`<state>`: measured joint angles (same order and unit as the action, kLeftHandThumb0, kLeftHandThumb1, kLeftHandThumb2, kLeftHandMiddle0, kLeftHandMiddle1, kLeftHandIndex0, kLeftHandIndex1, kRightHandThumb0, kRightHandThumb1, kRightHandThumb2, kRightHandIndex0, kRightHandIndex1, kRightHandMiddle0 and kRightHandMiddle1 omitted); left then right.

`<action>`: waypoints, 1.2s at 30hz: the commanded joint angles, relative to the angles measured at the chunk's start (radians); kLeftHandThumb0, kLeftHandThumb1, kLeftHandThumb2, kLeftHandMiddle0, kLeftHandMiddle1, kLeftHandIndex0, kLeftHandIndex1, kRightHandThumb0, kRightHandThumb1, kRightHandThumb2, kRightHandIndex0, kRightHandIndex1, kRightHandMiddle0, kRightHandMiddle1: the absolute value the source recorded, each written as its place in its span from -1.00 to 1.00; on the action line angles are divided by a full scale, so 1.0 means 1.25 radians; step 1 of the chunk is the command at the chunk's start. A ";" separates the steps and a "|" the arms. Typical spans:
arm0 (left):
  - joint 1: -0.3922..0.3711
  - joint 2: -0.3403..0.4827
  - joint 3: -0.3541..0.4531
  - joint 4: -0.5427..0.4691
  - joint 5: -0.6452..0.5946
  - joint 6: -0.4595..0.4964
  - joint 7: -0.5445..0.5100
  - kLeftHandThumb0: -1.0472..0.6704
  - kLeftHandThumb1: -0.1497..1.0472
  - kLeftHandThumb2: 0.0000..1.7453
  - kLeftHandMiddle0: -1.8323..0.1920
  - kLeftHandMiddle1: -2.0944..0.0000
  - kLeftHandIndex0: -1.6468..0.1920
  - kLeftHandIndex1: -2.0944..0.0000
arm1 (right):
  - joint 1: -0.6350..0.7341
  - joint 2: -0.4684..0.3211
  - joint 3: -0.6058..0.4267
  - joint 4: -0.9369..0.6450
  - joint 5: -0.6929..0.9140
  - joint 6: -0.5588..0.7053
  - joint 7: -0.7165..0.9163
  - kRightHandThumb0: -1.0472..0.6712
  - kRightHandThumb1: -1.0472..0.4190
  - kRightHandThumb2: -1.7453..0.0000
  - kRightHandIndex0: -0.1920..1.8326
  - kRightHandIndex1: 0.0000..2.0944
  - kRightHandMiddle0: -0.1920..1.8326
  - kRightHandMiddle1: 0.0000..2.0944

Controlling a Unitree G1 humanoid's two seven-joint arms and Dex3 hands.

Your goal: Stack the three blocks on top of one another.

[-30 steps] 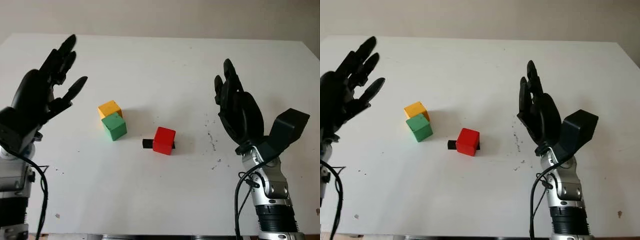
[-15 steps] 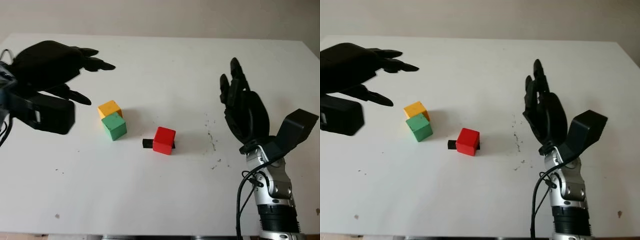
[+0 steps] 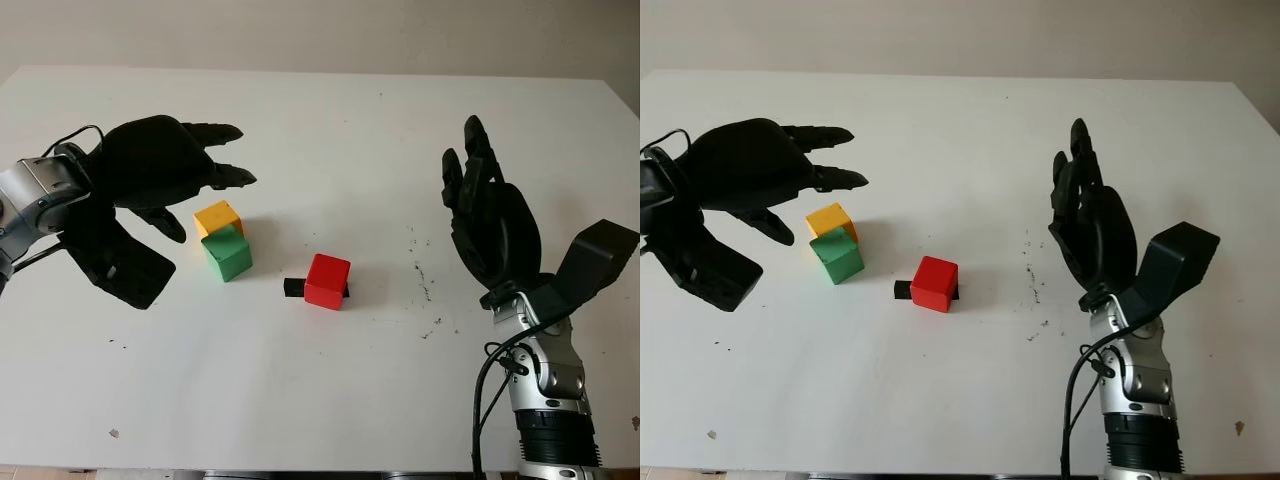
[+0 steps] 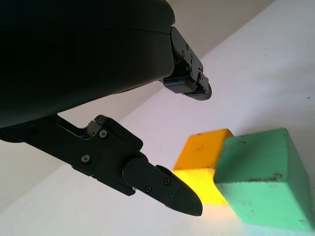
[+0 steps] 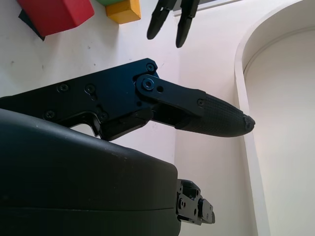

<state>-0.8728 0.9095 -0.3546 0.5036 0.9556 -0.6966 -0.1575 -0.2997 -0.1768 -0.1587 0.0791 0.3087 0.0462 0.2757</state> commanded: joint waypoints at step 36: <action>-0.113 -0.053 -0.163 0.242 0.145 -0.024 0.302 -0.33 0.70 -0.93 0.55 0.93 -0.08 0.81 | 0.039 0.007 0.000 -0.024 -0.011 0.003 0.000 -0.63 -1.00 0.17 -1.00 -1.00 -1.00 -1.00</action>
<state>-0.9827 0.8408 -0.5465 0.7905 1.1277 -0.7222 0.2027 -0.2601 -0.1677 -0.1545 0.0734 0.2883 0.0476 0.2733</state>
